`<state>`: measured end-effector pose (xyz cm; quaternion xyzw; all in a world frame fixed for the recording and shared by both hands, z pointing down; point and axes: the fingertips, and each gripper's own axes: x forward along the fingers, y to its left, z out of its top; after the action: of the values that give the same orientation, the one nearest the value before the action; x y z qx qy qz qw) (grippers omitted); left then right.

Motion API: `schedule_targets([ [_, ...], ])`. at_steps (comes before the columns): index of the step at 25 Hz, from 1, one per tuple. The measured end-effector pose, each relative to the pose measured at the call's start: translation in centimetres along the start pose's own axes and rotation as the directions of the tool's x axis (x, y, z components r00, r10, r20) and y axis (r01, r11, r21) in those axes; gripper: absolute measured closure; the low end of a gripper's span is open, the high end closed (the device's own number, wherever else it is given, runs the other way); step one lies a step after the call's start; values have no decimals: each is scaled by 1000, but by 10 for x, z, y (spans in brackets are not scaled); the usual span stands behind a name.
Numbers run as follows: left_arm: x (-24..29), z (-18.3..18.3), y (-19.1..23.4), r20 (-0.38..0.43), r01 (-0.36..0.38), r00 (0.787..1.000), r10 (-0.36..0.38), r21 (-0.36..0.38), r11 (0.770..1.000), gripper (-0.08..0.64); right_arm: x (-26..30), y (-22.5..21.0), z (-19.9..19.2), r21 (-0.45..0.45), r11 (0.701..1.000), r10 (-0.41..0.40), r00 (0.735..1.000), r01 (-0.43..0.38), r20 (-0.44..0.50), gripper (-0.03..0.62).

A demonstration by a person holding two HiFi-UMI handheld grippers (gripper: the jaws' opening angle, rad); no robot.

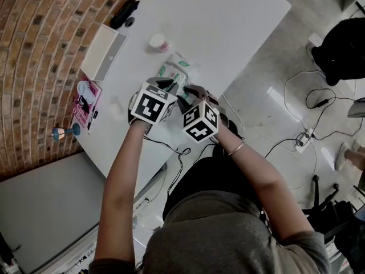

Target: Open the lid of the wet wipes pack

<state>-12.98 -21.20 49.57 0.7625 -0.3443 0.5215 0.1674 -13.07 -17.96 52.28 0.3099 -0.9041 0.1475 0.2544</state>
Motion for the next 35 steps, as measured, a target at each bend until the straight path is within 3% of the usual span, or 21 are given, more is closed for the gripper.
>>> schedule_targets([
  [5, -11, 5, 16, 24, 0, 1000, 1, -31, 1000, 515, 1, -1, 0, 2, 1000, 0, 1000, 0, -2, 449],
  [10, -21, 5, 38, 45, -80, 996, 82, -47, 996, 529, 0, -1, 0, 0, 1000, -2, 1000, 2, -4, 449],
  [15, -22, 3, 55, 53, -105, 993, 110, -88, 991, 531, 0, -1, 0, 1, 1000, -3, 1000, 3, -4, 449],
  [35, -8, -7, 88, 44, -160, 985, 168, -152, 975, 528, 0, -2, 0, 3, 1000, -1, 1000, 1, -8, 449],
])
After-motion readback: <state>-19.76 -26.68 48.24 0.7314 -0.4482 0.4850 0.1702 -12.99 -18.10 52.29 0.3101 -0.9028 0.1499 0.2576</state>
